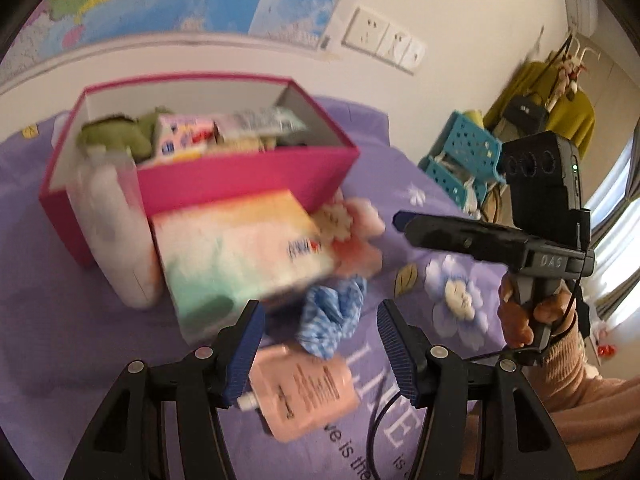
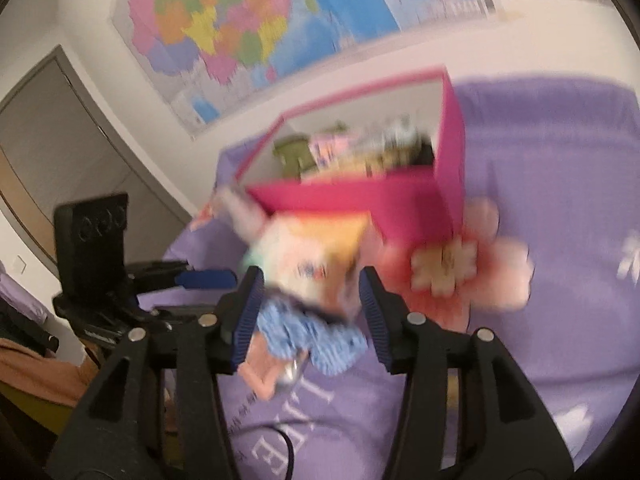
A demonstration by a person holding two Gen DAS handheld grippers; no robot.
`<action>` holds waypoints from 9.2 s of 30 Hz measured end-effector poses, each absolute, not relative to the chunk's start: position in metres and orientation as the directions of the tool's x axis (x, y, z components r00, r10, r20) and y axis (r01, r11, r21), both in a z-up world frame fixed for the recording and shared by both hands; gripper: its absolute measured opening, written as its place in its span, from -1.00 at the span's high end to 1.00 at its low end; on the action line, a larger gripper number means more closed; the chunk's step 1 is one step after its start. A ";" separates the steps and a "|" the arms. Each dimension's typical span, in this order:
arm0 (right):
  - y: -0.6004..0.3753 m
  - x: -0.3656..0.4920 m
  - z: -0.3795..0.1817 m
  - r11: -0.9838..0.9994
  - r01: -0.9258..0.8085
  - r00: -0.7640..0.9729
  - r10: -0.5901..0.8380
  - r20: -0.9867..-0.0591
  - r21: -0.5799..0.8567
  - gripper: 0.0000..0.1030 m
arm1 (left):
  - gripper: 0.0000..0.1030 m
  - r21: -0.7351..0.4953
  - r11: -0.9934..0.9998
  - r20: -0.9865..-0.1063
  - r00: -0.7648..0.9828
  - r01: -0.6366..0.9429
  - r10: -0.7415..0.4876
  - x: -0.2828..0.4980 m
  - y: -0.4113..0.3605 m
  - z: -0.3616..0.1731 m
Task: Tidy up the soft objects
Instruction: 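Grasp the blue gingham scrunchie with the right gripper, then carry the scrunchie into the pink box and open the right gripper, then grasp the pink hand-cream pouch with the right gripper, then lift the pink pouch toward the pink box with the right gripper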
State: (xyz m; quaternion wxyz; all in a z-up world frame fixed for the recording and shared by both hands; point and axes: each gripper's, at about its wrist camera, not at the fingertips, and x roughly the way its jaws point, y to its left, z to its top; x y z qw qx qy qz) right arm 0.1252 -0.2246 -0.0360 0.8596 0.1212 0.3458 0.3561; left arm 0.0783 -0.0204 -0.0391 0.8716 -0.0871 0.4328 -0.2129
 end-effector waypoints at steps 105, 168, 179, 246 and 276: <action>-0.218 0.229 0.010 0.786 -0.449 0.651 0.613 -0.447 0.425 0.36 | 0.10 -0.209 0.976 -0.707 0.680 0.060 -0.193 0.227 -0.011 0.013; -0.164 0.112 -0.119 0.708 -0.478 0.359 0.698 -0.620 0.520 0.47 | -0.04 -0.355 0.926 -0.785 0.497 0.127 -0.369 0.048 0.001 -0.099; -0.166 0.111 -0.120 0.708 -0.465 0.368 0.701 -0.611 0.532 0.48 | 0.28 -0.331 0.938 -0.802 0.494 0.102 -0.337 0.042 -0.001 -0.100; -0.169 0.093 -0.050 0.716 -0.563 0.504 0.693 -0.515 0.412 0.47 | 0.24 -0.192 0.967 -0.731 0.633 0.170 -0.256 0.038 -0.025 -0.035; -0.175 0.111 -0.025 0.728 -0.569 0.553 0.683 -0.477 0.383 0.47 | 0.24 -0.155 0.973 -0.695 0.682 0.168 -0.229 0.053 -0.027 -0.014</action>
